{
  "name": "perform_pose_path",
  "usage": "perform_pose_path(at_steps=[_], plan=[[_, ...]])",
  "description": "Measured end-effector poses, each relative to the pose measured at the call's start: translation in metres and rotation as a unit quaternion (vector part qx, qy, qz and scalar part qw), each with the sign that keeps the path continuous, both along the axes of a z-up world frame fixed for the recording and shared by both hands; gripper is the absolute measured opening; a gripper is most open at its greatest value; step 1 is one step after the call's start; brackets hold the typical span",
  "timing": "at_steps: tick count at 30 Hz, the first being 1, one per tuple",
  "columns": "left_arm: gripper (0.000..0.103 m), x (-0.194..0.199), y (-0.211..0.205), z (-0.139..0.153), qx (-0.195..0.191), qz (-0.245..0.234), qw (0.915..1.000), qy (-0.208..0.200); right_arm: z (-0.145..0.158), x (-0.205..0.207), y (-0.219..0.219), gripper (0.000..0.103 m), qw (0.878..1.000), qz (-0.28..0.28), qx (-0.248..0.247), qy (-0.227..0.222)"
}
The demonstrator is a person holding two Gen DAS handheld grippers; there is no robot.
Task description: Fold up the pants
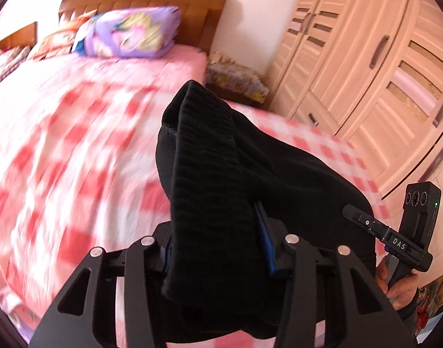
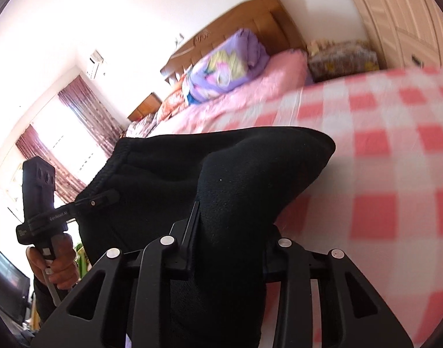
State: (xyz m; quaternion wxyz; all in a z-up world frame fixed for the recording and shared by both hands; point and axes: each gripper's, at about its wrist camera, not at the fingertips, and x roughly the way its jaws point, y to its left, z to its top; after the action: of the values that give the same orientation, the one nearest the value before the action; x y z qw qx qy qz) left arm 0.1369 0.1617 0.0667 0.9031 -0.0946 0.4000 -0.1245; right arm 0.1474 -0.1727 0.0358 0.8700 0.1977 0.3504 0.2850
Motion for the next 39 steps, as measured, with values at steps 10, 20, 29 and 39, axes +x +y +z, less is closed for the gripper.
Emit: perform_pose_path(at_steps=[10, 20, 29, 39], plan=[[0.047, 0.107, -0.068, -0.043, -0.064, -0.033, 0.9959, 0.055, 0.002, 0.072, -0.068, 0.035, 0.995, -0.058, -0.080, 0.017], [0.097, 0.094, -0.088, -0.060, 0.097, 0.071, 0.9924, -0.028, -0.027, 0.053, -0.096, 0.078, 0.978, -0.121, -0.170, 0.001], [0.098, 0.053, -0.176, -0.051, 0.197, -0.030, 0.9738, -0.110, -0.045, 0.015, -0.028, 0.078, 0.960, -0.073, -0.266, -0.050], [0.102, 0.063, -0.160, -0.093, 0.184, -0.043, 0.9793, -0.073, -0.010, 0.063, -0.094, 0.080, 0.987, -0.091, -0.129, -0.036]])
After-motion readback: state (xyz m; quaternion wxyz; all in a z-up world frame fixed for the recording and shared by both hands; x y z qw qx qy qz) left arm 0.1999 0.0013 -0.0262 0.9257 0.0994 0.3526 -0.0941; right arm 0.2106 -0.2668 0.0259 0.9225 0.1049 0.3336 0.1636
